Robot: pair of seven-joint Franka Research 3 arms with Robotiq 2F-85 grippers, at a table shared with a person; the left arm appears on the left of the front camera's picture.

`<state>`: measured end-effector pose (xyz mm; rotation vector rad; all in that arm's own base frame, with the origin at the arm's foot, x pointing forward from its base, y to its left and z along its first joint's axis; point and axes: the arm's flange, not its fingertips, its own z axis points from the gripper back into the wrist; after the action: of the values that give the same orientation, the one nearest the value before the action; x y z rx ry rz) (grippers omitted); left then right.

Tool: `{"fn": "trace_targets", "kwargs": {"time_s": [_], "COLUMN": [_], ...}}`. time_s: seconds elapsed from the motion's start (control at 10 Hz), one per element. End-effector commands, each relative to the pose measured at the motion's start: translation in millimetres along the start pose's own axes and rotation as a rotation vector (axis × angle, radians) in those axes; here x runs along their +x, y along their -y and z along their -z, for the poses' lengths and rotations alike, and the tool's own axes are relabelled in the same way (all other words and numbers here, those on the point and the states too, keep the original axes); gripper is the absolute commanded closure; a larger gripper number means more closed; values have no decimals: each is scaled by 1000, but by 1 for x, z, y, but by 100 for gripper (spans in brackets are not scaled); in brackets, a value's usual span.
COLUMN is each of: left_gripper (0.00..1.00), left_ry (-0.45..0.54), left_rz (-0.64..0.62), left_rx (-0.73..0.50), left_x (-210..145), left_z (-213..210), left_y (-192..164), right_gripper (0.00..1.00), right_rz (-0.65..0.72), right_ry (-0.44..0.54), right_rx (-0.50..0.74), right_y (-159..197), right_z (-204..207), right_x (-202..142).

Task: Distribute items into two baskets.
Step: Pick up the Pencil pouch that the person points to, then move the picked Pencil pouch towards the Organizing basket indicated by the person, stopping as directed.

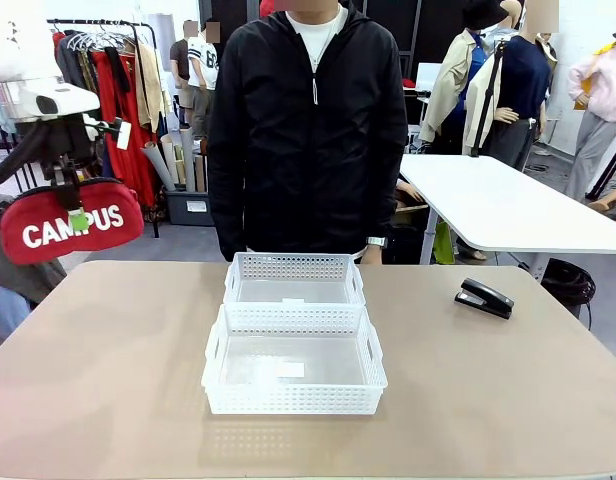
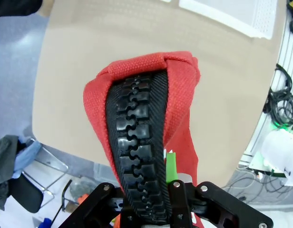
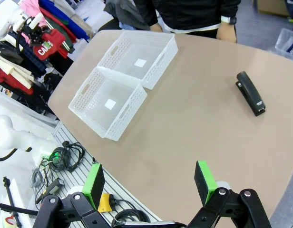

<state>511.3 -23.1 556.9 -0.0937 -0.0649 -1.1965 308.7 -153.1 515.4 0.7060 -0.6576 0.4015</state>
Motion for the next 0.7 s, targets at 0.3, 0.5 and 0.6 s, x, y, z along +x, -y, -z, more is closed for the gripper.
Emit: {"fn": "trace_targets", "kwargs": {"time_s": [0.3, 0.5, 0.6], "left_gripper": [100, 100, 100], "left_ry": [0, 0, 0], "left_rz": [0, 0, 0], "left_rx": [0, 0, 0], "left_x": [0, 0, 0], "left_z": [0, 0, 0], "left_y": [0, 0, 0], "right_gripper": [0, 0, 0], "right_rz": [-9, -9, -9], "right_ry": [15, 15, 15], "right_rx": [9, 9, 9], "right_y": [0, 0, 0], "right_z": [0, 0, 0], "right_x": [2, 2, 2]}}
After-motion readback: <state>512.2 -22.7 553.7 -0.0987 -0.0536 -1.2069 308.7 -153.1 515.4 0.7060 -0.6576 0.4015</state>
